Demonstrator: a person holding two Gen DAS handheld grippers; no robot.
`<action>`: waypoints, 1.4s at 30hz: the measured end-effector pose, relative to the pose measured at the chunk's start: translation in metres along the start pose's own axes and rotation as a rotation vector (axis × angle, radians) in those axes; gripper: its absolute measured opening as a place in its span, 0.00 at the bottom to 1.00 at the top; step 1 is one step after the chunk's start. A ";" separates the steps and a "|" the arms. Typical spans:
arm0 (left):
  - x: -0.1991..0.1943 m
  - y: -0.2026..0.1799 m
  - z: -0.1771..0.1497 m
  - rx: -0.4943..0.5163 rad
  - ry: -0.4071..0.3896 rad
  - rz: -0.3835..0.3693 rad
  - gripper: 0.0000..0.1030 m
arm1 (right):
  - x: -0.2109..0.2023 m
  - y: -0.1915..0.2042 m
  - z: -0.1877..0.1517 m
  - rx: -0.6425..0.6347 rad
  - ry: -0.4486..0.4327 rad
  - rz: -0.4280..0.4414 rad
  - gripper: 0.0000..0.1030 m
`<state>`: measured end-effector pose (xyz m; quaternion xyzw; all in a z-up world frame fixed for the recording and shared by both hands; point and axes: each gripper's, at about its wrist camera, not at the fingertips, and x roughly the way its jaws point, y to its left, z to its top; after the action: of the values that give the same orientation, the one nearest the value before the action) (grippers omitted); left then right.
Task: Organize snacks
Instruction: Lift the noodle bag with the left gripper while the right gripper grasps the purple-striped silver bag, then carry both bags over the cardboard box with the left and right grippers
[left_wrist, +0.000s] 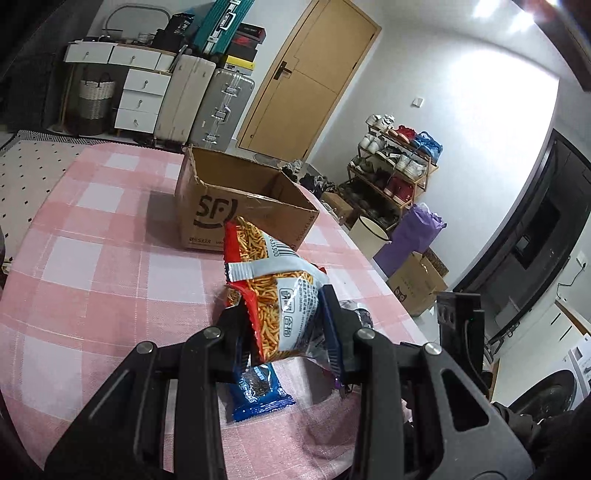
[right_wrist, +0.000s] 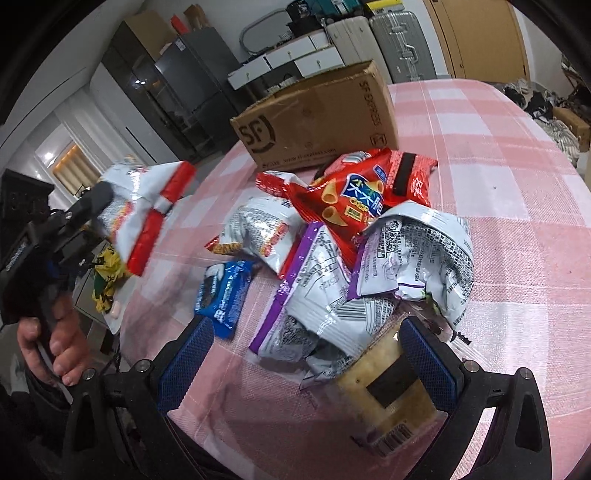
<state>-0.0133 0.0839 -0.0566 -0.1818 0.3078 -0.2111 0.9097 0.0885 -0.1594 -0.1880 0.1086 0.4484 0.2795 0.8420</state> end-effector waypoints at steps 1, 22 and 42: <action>-0.002 0.001 0.000 -0.001 -0.002 0.000 0.29 | 0.002 -0.001 0.002 0.001 -0.002 -0.005 1.00; -0.006 0.013 -0.002 -0.044 -0.009 0.014 0.29 | 0.016 0.009 0.006 -0.064 0.016 -0.074 0.48; -0.005 0.004 0.003 -0.015 0.000 0.016 0.30 | -0.046 0.025 0.019 -0.063 -0.110 0.079 0.48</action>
<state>-0.0141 0.0903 -0.0541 -0.1860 0.3110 -0.2013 0.9100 0.0745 -0.1638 -0.1346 0.1149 0.3876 0.3203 0.8567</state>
